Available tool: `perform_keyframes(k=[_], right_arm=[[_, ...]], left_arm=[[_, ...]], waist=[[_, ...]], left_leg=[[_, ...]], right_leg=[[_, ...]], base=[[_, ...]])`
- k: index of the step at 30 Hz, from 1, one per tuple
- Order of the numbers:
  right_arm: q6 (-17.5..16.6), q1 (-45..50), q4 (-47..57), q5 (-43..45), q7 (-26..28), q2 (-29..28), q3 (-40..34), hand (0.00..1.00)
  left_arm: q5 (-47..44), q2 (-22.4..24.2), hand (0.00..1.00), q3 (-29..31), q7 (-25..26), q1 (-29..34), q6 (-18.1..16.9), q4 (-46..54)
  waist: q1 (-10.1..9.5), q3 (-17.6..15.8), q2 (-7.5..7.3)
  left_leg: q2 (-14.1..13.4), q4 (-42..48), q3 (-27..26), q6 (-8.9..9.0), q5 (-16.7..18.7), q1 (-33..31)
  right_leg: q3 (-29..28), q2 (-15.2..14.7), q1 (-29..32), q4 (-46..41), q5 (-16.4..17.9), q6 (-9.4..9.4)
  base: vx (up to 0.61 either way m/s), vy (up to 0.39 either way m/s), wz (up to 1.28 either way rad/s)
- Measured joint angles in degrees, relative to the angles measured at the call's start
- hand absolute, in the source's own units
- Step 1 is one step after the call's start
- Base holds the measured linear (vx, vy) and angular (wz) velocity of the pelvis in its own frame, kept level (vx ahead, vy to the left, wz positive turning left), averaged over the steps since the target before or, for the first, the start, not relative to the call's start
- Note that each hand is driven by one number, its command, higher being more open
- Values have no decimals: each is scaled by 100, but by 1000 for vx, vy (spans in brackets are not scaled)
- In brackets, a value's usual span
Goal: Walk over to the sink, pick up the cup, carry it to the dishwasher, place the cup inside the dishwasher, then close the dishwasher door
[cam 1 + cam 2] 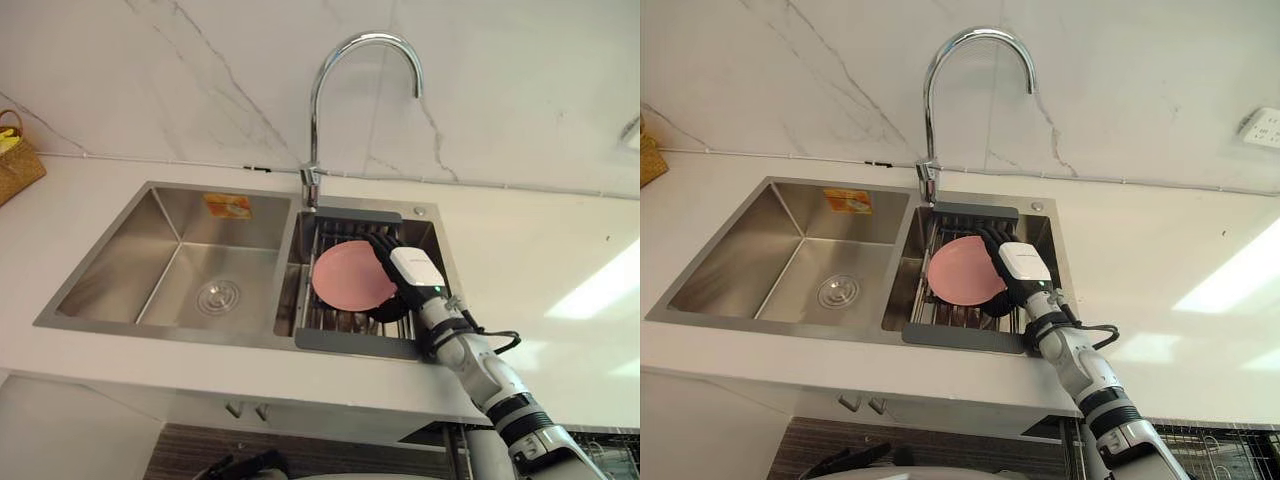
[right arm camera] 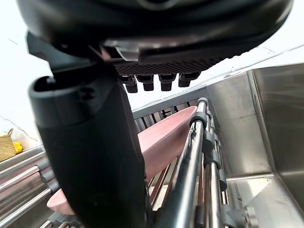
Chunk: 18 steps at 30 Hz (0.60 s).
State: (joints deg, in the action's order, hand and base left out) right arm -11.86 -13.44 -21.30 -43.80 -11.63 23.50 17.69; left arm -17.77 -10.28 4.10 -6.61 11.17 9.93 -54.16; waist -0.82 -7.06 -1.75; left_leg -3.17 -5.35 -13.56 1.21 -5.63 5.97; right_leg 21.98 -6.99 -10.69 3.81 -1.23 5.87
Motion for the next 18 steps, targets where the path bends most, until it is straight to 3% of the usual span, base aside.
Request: perform_keyframes(k=[5,10,18], right_arm=[[-21,-1,-15,-116,-265,-6,50,100],[-20,-67,-97,-148,-967,-158,43,100],[-282,-65,-139,-309,-1255,-164,-9,100]], left_arm=[[85,4,100,0,4,-5,-4,8],[95,25,100,-1,2,-24,-5,20],[96,52,100,-2,14,-28,-8,17]], waist=[[-1,-2,6],[-38,-23,39],[-58,-49,81]], left_leg=[[-1,0,5,4,1,-3],[17,1,38,-11,-6,-32],[23,5,36,-12,-6,-15]], right_leg=[[8,0,-1,-1,1,-1],[47,-11,-7,11,-14,-17],[46,-11,-31,13,-30,-34]], base=[[1,1,1],[27,5,4],[40,-3,0]])
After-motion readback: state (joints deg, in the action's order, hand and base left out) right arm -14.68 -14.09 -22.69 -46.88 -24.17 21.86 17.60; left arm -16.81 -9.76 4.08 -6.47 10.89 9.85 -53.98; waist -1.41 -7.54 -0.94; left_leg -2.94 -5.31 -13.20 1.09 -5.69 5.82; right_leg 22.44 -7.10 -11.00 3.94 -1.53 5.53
